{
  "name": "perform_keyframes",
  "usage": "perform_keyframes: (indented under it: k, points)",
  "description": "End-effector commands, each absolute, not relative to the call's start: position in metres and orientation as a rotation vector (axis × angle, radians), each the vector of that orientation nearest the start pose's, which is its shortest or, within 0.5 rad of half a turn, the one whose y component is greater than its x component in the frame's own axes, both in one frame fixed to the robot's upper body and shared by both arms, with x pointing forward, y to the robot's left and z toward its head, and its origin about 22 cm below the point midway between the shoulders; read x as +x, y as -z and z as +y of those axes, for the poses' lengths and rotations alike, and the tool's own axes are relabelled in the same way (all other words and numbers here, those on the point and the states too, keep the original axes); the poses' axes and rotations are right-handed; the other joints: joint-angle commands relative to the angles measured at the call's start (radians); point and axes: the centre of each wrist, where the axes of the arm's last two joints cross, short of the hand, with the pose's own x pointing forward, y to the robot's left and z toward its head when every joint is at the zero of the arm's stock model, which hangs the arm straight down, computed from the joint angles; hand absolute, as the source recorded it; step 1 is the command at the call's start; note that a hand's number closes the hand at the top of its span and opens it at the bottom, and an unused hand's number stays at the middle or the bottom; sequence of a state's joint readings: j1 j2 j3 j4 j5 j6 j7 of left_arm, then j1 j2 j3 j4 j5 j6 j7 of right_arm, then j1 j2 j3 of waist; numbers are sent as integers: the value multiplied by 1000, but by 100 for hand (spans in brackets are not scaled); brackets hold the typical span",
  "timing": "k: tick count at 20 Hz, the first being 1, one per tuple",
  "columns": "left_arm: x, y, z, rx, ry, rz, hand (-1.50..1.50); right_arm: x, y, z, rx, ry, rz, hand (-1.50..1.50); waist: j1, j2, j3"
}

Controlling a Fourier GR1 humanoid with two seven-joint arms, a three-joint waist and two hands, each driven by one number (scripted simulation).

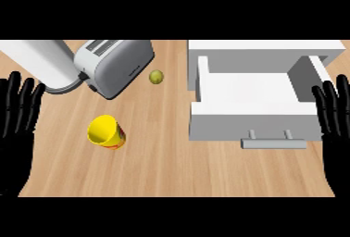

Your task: Pick up the cup, place it into the drawer and close the drawer

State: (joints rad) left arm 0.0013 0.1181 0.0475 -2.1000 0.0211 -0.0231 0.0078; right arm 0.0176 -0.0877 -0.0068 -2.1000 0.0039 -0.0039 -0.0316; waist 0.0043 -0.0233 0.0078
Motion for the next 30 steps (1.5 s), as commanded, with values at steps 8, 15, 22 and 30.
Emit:
perform_keyframes:
  k: [8, 15, 22, 30]
  points:
    - [231, -110, 257, -68, -154, -1888, -150, 211, -123, -229, 84, -251, -1978, -150, -13, 28, -10]
    - [226, -84, 269, -51, -177, -1858, -150, 237, -110, -247, 64, -238, -1947, -150, -3, 23, -8]
    - [241, -28, 295, 27, -194, -1759, -150, 264, -124, -245, 66, -259, -1976, -150, -2, 24, -8]
    - [233, 34, 312, 134, -203, -1670, -150, 247, -133, -251, 65, -250, -1993, -150, -8, 23, -8]
